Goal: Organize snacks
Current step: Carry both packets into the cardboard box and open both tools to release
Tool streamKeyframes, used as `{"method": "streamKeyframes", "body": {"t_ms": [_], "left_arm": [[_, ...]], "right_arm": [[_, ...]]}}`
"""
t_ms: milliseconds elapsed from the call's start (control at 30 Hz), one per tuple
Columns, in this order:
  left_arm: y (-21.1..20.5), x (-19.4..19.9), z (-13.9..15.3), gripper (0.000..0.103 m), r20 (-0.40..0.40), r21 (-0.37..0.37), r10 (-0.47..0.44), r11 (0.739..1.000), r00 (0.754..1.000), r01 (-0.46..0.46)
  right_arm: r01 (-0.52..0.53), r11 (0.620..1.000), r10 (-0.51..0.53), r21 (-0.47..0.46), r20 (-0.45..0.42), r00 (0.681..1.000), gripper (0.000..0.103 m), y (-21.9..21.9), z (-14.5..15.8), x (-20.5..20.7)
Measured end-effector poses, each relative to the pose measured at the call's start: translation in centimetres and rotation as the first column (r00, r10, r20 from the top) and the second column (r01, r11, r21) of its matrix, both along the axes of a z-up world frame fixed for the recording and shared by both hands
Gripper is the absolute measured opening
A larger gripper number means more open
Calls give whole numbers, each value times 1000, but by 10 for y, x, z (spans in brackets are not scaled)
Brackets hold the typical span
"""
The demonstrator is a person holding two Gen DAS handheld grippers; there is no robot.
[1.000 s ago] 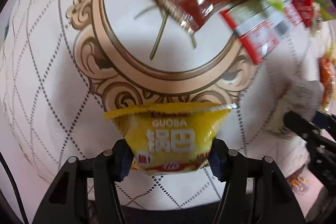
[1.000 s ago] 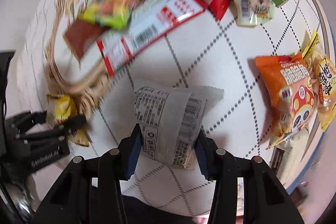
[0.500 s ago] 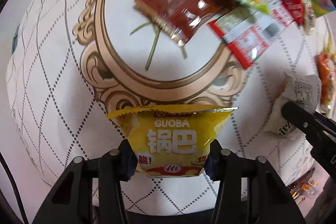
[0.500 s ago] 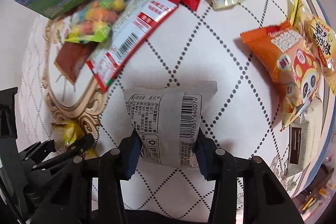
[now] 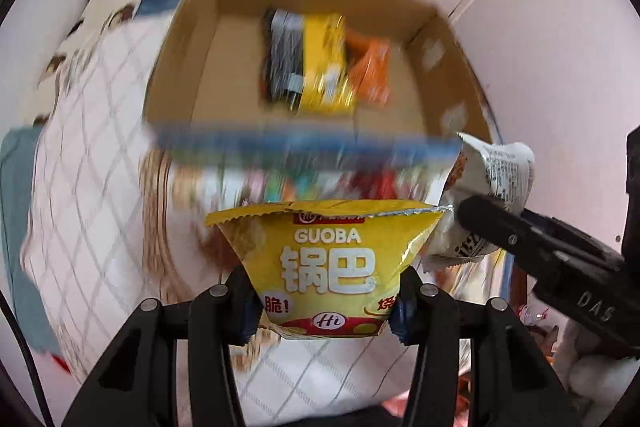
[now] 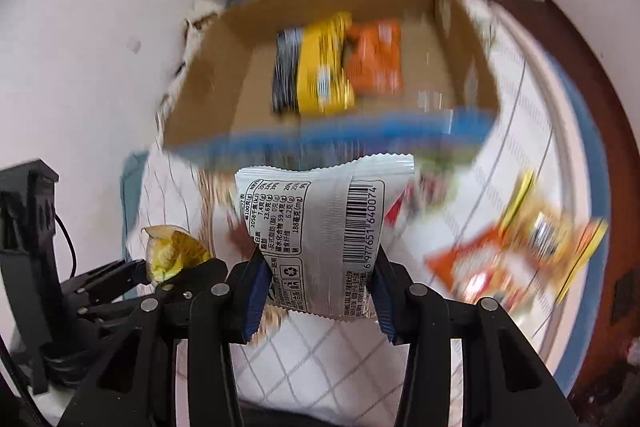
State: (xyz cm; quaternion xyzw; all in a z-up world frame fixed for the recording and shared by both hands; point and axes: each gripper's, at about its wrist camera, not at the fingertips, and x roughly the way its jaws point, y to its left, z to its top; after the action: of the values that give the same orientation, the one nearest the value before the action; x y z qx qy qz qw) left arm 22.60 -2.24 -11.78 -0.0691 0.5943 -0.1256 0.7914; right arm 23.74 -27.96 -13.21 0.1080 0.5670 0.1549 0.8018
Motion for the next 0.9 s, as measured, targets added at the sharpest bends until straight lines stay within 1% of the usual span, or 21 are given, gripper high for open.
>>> {"method": "streamKeyframes", "body": {"t_ms": [33,67,133,167,200,233,267,300,367,500,567,667,700,733,767,800,833,867,900], "left_arm": [[-3,19,8,47,16,1,-4,1000,1000,4],[3,39,19,47,25,7,-10,1000,1000,10],[-5,75,22,47,44,38,-14,999,999,12],[-7,93,21,47,44,58,-25,998,999,23],[-6,109,18,47,38,72,-22,997,999,19],[-5,124,13,47,29,90,-20,996,999,17],[-4,144,3,47,10,123,-30,992,1000,28],[1,157,-6,47,-2,146,-24,989,1000,24],[9,188,-28,47,-31,191,-1,982,1000,7],[19,221,-56,47,-69,229,22,973,997,-6],[21,231,-63,47,-75,252,21,968,997,-1],[24,244,-69,48,-81,260,27,966,996,-5],[24,247,-70,48,-84,263,23,965,996,0],[24,250,-71,49,-85,267,23,964,996,1],[24,252,-70,52,-83,266,26,964,996,-3],[24,254,-70,67,-83,253,27,968,996,-5],[24,257,-69,87,-85,242,26,970,996,-5],[25,259,-68,93,-82,234,26,972,996,-7],[26,260,-67,94,-73,233,29,972,997,-11]], "right_arm": [[2,1000,-2,-18,19,1000,48,10,5,15],[10,999,-8,-42,34,999,48,9,9,32],[14,997,-12,-75,34,999,48,26,3,68],[20,996,-17,-92,28,999,48,25,2,84],[35,994,-32,-107,28,999,48,23,0,101],[29,990,-26,-138,24,999,48,30,4,116],[39,986,-37,-162,17,999,48,29,-1,133],[45,984,-43,-171,14,999,48,30,-3,143],[37,975,-38,-219,-2,999,48,35,-5,169],[24,956,-41,-292,-51,998,48,42,-25,211],[27,953,-51,-303,-71,996,48,45,-37,228],[37,945,-67,-326,-84,994,48,47,-52,245],[50,944,-85,-327,-91,992,50,44,-56,251],[57,943,-95,-327,-100,990,54,44,-62,258],[58,946,-97,-317,-108,989,76,44,-66,261],[65,951,-104,-301,-114,988,96,43,-68,265],[77,957,-113,-280,-115,987,96,42,-70,267],[87,956,-124,-279,-119,985,96,41,-71,269],[95,959,-131,-269,-121,984,96,40,-72,269]]}}
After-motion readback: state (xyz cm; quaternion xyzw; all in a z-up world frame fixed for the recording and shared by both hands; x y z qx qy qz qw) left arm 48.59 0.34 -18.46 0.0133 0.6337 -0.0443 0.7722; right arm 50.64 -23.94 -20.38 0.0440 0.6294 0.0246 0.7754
